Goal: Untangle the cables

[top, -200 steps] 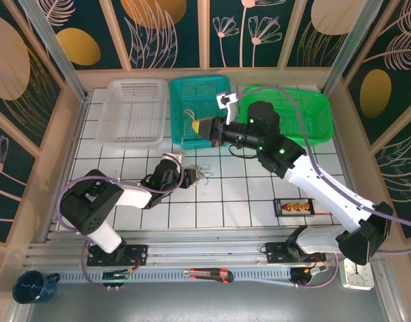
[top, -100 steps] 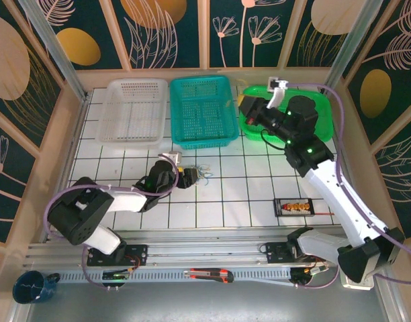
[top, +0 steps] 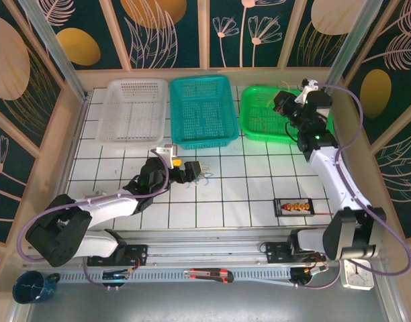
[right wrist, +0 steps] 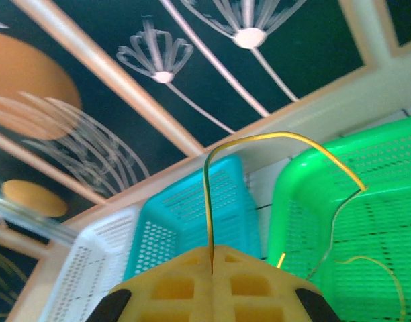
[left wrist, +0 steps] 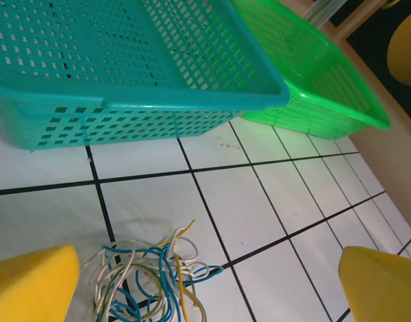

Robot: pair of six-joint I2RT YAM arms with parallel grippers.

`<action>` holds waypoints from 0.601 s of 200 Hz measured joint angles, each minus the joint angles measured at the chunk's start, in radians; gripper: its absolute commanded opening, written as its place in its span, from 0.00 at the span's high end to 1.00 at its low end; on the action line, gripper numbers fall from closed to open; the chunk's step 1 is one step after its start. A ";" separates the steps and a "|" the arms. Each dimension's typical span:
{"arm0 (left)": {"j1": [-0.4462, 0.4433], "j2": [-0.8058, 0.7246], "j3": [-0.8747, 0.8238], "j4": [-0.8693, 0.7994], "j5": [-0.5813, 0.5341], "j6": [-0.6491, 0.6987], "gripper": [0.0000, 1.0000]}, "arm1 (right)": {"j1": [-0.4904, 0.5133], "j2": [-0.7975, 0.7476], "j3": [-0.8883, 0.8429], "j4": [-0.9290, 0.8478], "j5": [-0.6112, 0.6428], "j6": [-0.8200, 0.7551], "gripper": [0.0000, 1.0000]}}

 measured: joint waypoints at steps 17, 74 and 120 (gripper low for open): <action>0.000 -0.003 0.000 -0.001 0.003 -0.007 0.01 | -0.028 0.064 0.000 0.026 0.009 0.015 1.00; 0.000 -0.003 0.000 -0.013 0.019 -0.030 0.01 | -0.069 0.305 0.076 0.064 0.066 0.033 1.00; 0.000 -0.003 0.000 -0.015 0.019 -0.048 0.01 | -0.101 0.478 0.196 0.067 0.063 0.029 0.57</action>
